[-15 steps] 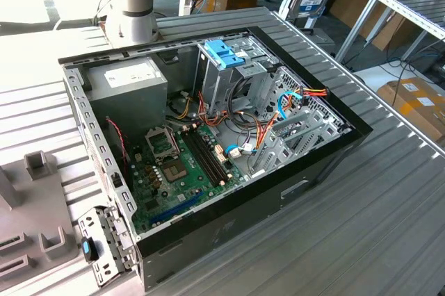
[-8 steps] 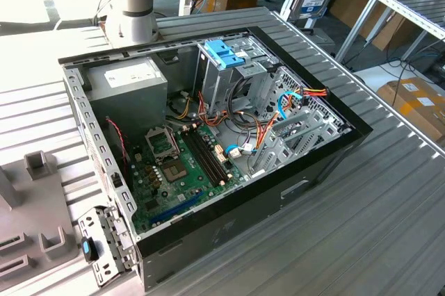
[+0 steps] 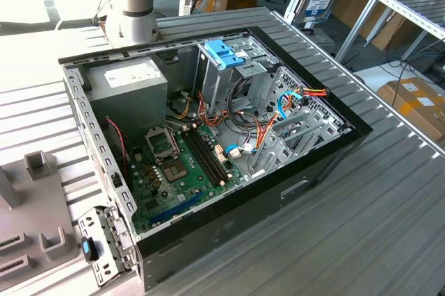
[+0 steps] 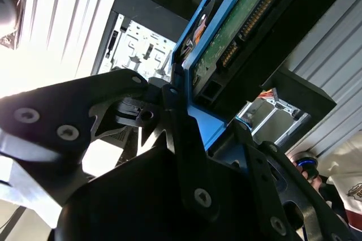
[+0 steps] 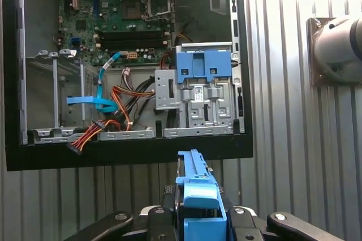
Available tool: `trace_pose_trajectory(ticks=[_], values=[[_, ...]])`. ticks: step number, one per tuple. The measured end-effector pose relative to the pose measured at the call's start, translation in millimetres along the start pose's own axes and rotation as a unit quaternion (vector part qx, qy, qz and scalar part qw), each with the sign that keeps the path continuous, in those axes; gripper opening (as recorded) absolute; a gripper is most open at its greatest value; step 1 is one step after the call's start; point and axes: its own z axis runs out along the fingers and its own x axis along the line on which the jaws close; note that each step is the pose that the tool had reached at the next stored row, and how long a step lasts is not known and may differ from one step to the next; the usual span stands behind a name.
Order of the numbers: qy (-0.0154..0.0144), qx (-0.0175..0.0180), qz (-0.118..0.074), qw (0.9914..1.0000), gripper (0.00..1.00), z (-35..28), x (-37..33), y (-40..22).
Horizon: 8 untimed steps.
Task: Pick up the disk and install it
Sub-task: 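Pick up the disk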
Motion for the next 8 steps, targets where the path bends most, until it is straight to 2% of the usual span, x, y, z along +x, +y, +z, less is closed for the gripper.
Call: trace_pose_trajectory(ticks=[8], values=[[0.0000, 0.0000, 0.000, 1.00000, 0.37, -0.3, 9.9, 0.3]])
